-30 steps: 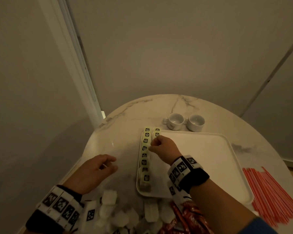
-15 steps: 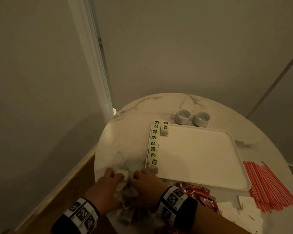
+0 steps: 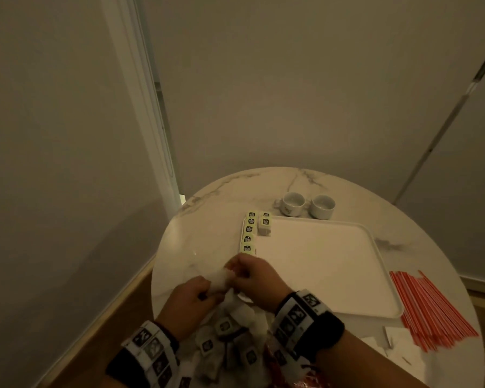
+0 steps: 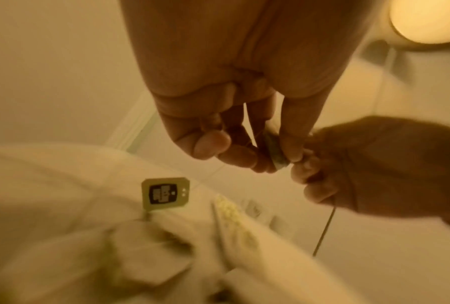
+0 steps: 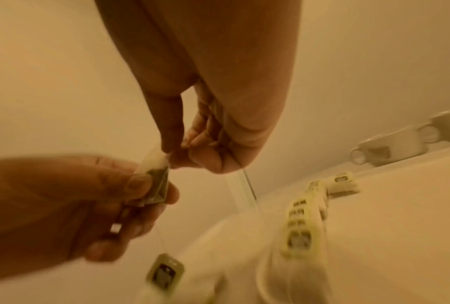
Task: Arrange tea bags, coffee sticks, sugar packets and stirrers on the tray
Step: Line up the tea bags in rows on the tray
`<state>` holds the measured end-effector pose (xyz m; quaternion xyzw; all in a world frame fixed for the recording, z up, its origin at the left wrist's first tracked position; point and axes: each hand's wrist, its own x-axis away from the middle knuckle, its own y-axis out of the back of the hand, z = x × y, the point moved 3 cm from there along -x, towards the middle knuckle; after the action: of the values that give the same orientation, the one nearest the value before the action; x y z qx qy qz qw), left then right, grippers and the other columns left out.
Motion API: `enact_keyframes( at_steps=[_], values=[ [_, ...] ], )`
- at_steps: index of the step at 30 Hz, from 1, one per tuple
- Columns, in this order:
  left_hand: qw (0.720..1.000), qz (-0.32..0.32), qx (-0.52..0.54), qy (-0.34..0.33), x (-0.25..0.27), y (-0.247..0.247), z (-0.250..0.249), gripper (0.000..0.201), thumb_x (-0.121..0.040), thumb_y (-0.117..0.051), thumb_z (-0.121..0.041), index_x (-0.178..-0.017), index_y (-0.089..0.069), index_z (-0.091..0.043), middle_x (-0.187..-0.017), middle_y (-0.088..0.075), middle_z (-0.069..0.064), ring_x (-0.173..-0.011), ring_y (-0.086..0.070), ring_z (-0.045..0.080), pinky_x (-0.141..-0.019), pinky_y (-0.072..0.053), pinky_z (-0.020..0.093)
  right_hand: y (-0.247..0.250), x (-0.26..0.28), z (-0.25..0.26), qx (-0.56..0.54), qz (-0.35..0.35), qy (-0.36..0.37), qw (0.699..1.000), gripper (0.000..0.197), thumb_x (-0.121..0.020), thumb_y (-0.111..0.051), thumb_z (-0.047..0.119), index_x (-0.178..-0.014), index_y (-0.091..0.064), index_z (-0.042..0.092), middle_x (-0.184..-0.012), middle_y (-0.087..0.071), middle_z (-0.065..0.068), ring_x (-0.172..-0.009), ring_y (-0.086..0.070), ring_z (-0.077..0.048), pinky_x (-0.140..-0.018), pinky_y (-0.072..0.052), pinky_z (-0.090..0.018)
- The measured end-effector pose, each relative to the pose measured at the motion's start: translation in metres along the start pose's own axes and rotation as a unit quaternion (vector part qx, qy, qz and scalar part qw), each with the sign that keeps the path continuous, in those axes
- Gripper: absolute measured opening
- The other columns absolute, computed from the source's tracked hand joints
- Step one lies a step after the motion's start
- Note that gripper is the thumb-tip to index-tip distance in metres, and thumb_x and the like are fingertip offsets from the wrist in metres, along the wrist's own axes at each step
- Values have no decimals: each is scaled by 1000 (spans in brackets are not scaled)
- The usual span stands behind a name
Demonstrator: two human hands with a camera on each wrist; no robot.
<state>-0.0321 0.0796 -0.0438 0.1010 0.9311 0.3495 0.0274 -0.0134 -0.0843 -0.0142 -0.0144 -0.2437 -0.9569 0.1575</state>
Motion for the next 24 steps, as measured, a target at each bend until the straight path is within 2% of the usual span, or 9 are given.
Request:
enact_keyframes(
  at_steps=[2,4,8,10,13,15,17,20,24],
  values=[
    [996,-16,82,11,-7,7,-13,29,-77,-73,-38,-65,-65,-13,-63,-59,0,-57,-53,9,-58,-41,22,17,-1,6,-130,-50,-10,990,21,-82,-65,-2,-96,-59,13,-64,-61,2,-54,-56,-7,-52,-45,-21],
    [987,-24,157,25,-13,10,-27,25,-82,-73,-24,-63,-67,-9,-55,-58,0,-50,-50,7,-52,-40,20,29,0,12,-205,-84,-15,975,21,-83,-67,1,-99,-60,11,-65,-62,1,-58,-57,-10,-51,-43,-25],
    [965,-28,259,31,-25,13,-50,19,-82,-72,-16,-72,-70,0,-56,-61,2,-52,-52,10,-53,-43,23,38,8,18,-210,-85,2,974,7,-85,-70,10,-86,-63,10,-72,-60,-9,-64,-55,-17,-52,-41,-25],
    [961,-21,274,27,-28,11,-58,22,-81,-72,-13,-73,-67,6,-57,-59,5,-52,-51,11,-53,-43,23,40,11,17,-215,-98,9,972,9,-86,-68,8,-80,-61,9,-72,-56,-13,-68,-52,-21,-52,-41,-23],
    [953,-21,302,18,-29,8,-68,20,-81,-72,-11,-70,-64,3,-57,-58,4,-54,-51,12,-52,-44,22,46,14,15,-250,-122,9,960,13,-87,-66,6,-78,-57,9,-76,-54,-16,-70,-54,-20,-54,-44,-25],
    [941,-47,334,30,-29,6,-70,10,-82,-70,-13,-87,-68,-4,-71,-65,3,-63,-56,13,-55,-47,26,49,15,14,-263,-127,0,956,10,-88,-64,7,-83,-57,3,-81,-57,-19,-71,-59,-18,-51,-47,-26],
    [932,-89,348,47,-30,6,-68,13,-84,-69,-15,-97,-66,-14,-85,-66,5,-71,-59,14,-58,-46,30,51,15,13,-266,-129,-7,955,13,-90,-62,9,-91,-57,-3,-85,-60,-22,-73,-61,-20,-47,-49,-27],
    [923,-69,374,50,-29,4,-74,4,-90,-60,-11,-89,-63,-11,-73,-64,6,-69,-56,18,-58,-43,31,54,15,18,-292,-114,-16,949,8,-94,-55,8,-89,-51,4,-80,-61,-18,-69,-65,-24,-43,-49,-28],
    [941,-41,337,9,-27,9,-86,18,-91,-57,-5,-76,-67,-8,-52,-51,-1,-52,-43,14,-51,-38,22,63,21,24,-293,-92,-16,952,13,-91,-44,-5,-96,-51,5,-84,-62,-21,-64,-64,-26,-43,-49,-28]
  ],
)
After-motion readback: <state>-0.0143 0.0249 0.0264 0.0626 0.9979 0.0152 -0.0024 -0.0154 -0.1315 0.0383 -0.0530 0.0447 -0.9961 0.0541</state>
